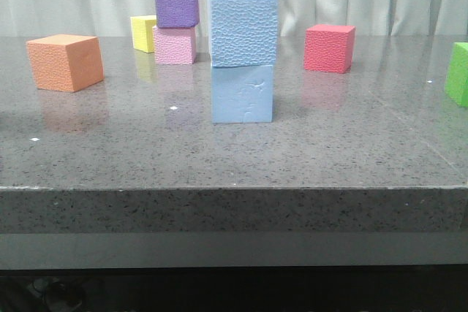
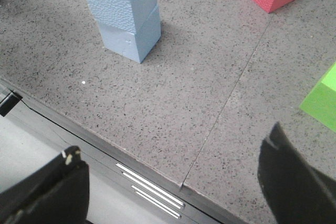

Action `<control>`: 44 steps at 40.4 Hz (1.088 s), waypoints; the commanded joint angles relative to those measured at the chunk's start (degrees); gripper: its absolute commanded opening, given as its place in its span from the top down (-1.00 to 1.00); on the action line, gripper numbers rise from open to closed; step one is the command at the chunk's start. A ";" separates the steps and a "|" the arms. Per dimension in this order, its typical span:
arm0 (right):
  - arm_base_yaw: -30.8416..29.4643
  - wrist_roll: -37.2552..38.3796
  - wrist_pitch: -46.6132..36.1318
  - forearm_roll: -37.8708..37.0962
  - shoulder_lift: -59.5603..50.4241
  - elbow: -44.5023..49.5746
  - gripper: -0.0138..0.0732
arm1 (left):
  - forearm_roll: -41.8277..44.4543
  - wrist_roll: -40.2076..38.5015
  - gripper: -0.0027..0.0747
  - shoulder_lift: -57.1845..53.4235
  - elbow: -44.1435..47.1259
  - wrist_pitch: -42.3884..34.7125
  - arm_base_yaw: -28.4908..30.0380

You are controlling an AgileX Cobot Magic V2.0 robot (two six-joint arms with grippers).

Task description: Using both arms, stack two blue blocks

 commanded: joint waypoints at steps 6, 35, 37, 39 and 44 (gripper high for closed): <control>-0.22 -0.35 -3.31 0.67 -0.27 -1.50 -0.82 | 2.00 -5.32 -0.62 -13.43 13.99 -8.38 -0.03; -0.22 -0.35 -3.38 0.69 -0.08 -1.50 0.19 | 3.83 -8.49 0.35 -27.45 30.21 -11.97 -0.03; -0.22 -0.35 -3.38 0.69 -0.08 -1.50 0.44 | 3.83 -8.49 0.49 -27.45 30.21 -11.97 -0.03; -0.22 -0.35 -3.38 0.69 -0.08 -1.50 0.63 | 3.83 -8.49 0.63 -27.45 30.21 -11.97 -0.03; -0.22 -0.35 -3.38 0.69 -0.08 -1.50 0.83 | 3.83 -8.49 0.93 -27.45 30.21 -11.97 -0.03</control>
